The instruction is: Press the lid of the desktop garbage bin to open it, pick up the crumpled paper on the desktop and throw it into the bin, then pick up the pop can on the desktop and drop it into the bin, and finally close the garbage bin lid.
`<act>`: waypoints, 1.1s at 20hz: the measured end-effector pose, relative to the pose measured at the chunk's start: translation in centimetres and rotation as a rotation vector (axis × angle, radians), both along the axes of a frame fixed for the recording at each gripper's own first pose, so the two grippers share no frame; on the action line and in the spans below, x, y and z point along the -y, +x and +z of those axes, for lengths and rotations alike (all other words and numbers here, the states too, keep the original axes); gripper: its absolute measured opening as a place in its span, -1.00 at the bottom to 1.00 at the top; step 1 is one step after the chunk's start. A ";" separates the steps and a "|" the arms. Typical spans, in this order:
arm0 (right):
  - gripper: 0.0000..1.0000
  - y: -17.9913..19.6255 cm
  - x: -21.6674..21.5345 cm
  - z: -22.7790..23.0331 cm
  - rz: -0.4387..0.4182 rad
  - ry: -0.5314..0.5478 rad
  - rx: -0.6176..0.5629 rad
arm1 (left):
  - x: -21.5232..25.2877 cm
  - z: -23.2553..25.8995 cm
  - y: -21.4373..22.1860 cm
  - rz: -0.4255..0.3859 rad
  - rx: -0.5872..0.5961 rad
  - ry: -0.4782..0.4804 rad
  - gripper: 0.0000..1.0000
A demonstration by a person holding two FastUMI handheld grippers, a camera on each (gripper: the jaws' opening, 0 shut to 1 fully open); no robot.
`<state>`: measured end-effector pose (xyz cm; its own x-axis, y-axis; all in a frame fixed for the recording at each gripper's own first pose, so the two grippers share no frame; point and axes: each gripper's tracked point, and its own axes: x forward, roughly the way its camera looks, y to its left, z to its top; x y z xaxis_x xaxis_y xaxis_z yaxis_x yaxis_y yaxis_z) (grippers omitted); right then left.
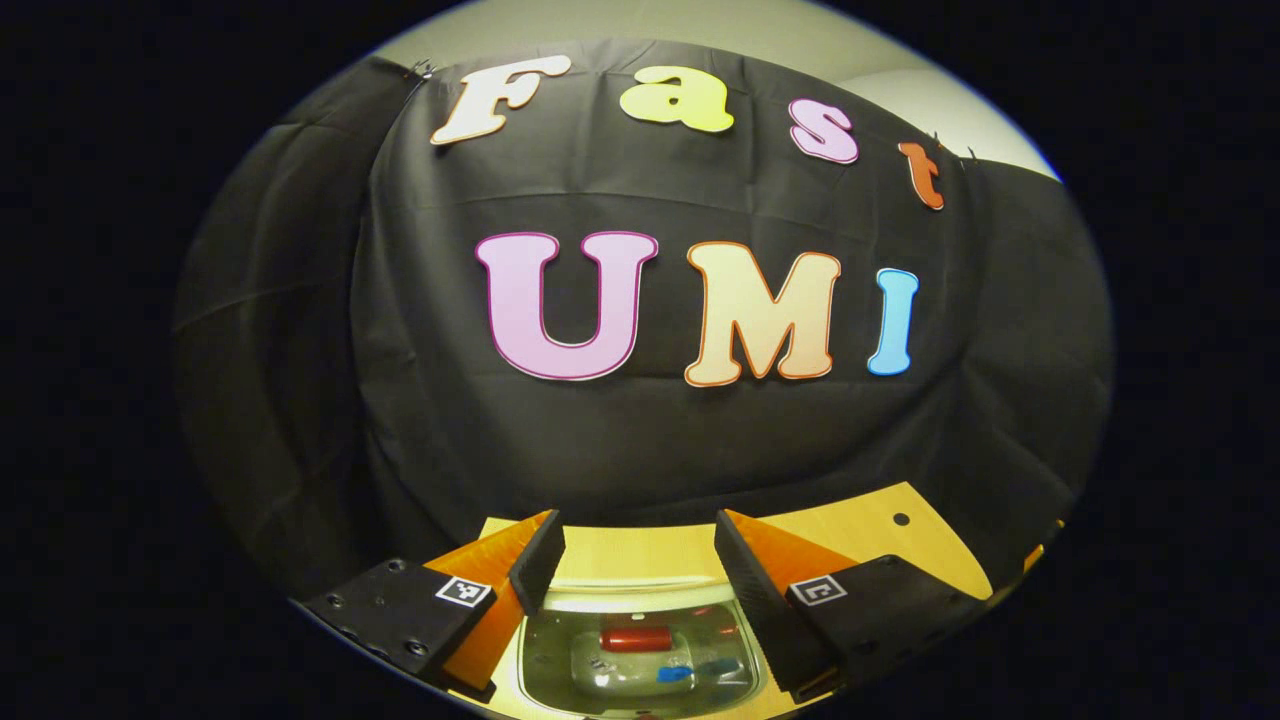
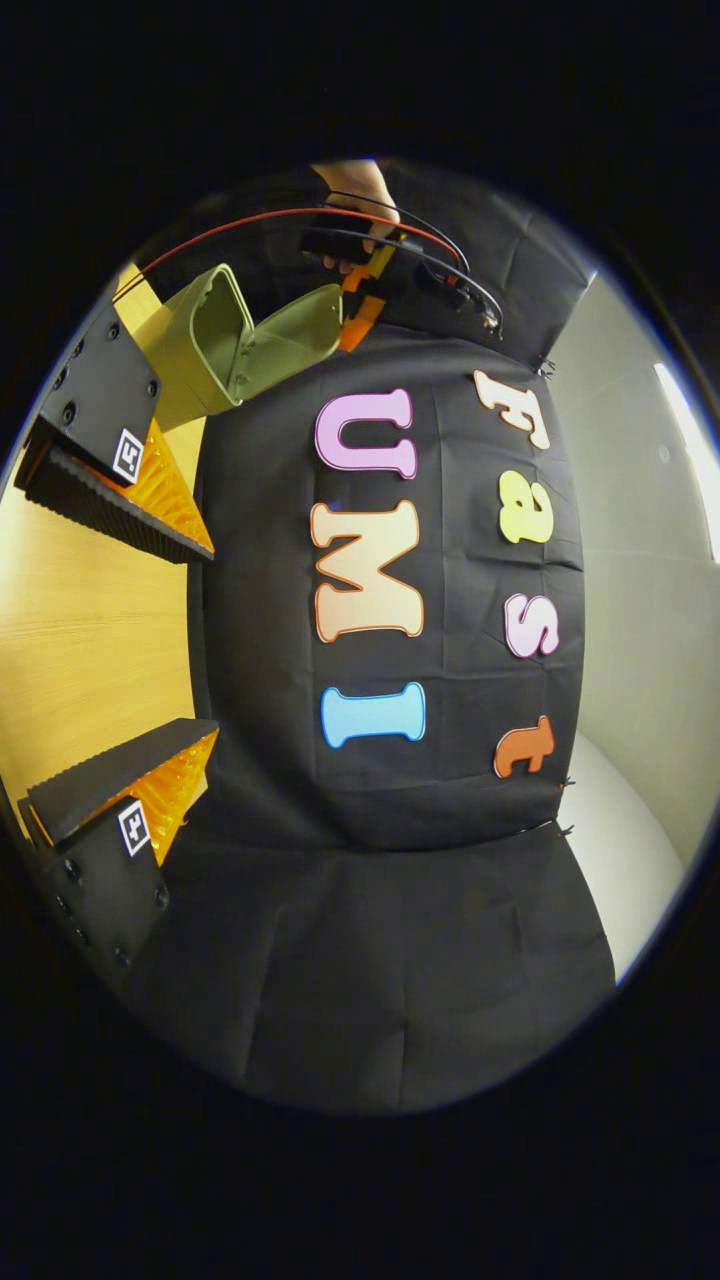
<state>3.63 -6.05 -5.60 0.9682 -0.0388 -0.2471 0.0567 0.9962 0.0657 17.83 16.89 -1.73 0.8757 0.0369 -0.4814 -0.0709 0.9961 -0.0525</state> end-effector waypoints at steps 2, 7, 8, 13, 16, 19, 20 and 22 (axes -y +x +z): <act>0.93 -0.2 -0.1 -0.5 0.008 0.007 -0.012 | 0.7 -2.3 -2.6 0.010 -0.033 -0.035 0.84; 0.97 -0.5 -0.4 -1.8 0.027 0.016 -0.052 | 1.9 -8.8 -7.3 -0.013 -0.108 -0.017 0.87; 0.97 -0.7 -0.5 -2.0 0.029 0.014 -0.055 | 1.9 -10.0 -8.0 -0.005 -0.132 -0.018 0.87; 0.97 -1.1 -1.0 -2.9 0.041 0.023 -0.077 | 1.4 -12.2 -9.6 0.016 -0.125 0.052 0.83; 0.97 -1.4 -1.0 -3.7 0.044 0.027 -0.095 | 1.2 -12.2 -9.5 0.024 -0.073 0.057 0.85; 0.97 -1.4 -1.2 -3.8 0.046 0.040 -0.099 | 1.3 -12.2 -9.7 0.027 -0.018 0.038 0.87; 0.97 -1.3 -1.4 -3.9 0.048 0.042 -0.097 | 1.3 -12.2 -9.7 0.024 0.001 0.034 0.87; 0.97 -1.2 -1.6 -3.8 0.053 0.039 -0.092 | 1.3 -12.2 -9.7 0.016 0.043 0.029 0.87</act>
